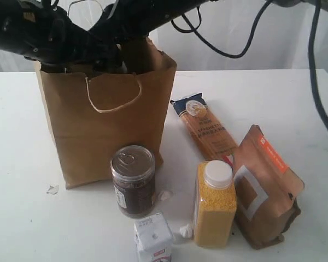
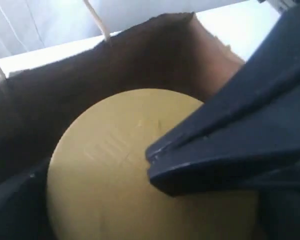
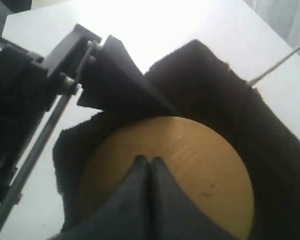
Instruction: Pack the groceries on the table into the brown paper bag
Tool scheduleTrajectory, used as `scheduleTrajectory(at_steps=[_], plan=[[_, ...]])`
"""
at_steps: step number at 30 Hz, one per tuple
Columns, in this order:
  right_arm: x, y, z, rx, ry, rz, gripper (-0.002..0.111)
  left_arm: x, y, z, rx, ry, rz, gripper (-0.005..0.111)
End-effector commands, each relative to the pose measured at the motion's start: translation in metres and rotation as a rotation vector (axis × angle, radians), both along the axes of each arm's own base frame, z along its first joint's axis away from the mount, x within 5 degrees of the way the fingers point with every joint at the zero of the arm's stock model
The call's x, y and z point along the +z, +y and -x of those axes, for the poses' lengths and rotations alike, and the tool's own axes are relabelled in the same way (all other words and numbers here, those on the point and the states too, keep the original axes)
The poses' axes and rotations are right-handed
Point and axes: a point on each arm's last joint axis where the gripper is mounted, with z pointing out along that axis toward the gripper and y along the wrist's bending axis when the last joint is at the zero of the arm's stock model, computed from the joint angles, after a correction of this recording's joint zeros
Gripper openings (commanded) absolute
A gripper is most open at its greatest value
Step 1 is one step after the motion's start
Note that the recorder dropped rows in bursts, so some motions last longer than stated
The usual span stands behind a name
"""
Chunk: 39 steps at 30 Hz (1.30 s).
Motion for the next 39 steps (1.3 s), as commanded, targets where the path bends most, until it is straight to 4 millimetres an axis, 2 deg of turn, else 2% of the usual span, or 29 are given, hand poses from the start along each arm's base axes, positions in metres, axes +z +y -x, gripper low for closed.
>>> scheduleTrajectory(at_steps=[1, 9, 12, 14, 16, 20, 22, 30, 33, 39], plan=[[0.012, -0.003, 0.009, 0.02, -0.024, 0.007, 0.0, 0.026, 0.002, 0.008, -0.001, -0.098, 0.09, 0.105], [0.011, -0.005, 0.011, 0.031, -0.031, 0.036, 0.0, 0.022, 0.003, 0.008, -0.002, -0.073, 0.068, 0.105], [0.04, -0.011, 0.016, -0.005, -0.12, -0.003, 0.0, 0.022, 0.003, 0.008, -0.002, -0.072, 0.062, 0.105], [0.048, -0.013, 0.019, -0.013, -0.151, -0.015, 0.0, 0.022, 0.003, 0.008, -0.002, -0.072, 0.062, 0.105], [0.033, -0.008, 0.015, 0.005, -0.11, 0.009, 0.0, 0.022, 0.003, 0.008, -0.002, -0.072, 0.062, 0.105], [-0.025, 0.006, 0.007, 0.062, 0.044, 0.134, 0.0, 0.023, 0.003, 0.008, -0.003, -0.084, 0.065, 0.105], [-0.029, 0.007, 0.005, 0.039, 0.063, 0.145, 0.0, 0.024, 0.003, 0.007, -0.004, -0.096, 0.068, 0.105], [0.043, -0.004, 0.019, -0.045, -0.151, 0.016, 0.0, 0.024, 0.003, 0.007, -0.006, -0.106, 0.062, 0.105], [0.052, -0.007, 0.023, -0.044, -0.169, 0.01, 0.0, 0.025, 0.003, 0.007, -0.006, -0.11, 0.065, 0.105], [0.049, -0.008, 0.026, -0.018, -0.163, 0.046, 0.0, 0.025, 0.003, 0.007, -0.005, -0.107, 0.065, 0.105]])
